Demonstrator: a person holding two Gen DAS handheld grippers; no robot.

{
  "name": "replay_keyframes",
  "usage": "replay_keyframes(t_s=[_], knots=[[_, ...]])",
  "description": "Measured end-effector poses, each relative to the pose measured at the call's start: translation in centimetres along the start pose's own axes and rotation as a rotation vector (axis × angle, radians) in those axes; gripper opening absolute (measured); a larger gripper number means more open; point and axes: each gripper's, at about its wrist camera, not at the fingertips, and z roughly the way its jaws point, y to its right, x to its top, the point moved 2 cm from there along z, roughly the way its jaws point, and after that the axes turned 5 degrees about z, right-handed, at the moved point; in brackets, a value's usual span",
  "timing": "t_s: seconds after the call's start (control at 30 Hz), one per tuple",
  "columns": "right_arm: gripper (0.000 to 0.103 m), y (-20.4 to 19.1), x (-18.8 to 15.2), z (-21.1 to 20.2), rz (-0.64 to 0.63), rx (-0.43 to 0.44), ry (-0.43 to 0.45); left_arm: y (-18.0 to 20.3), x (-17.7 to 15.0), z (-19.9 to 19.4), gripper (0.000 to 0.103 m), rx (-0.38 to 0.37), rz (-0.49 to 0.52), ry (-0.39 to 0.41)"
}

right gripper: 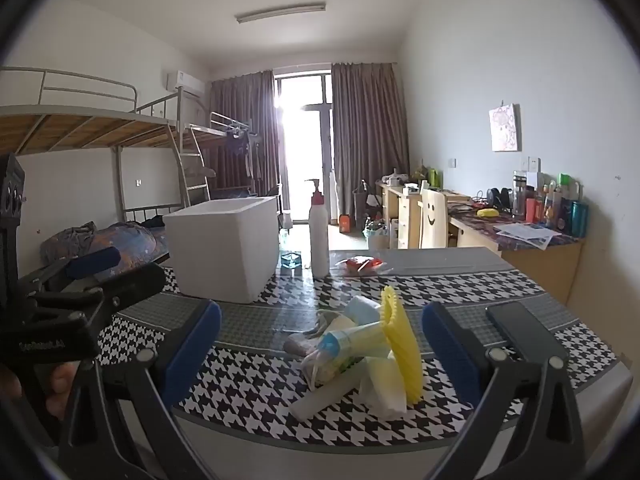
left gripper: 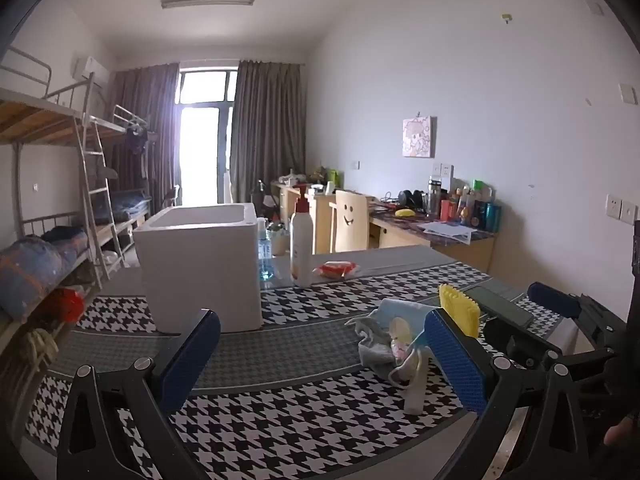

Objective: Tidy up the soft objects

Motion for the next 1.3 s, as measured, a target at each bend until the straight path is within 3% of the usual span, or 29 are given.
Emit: replay_keyframes(t_s=[1.3], knots=[[0.102, 0.10, -0.18, 0.13, -0.012, -0.017, -0.001, -0.58, -0.09, 0.34, 0.102, -0.001, -0.021, -0.024]])
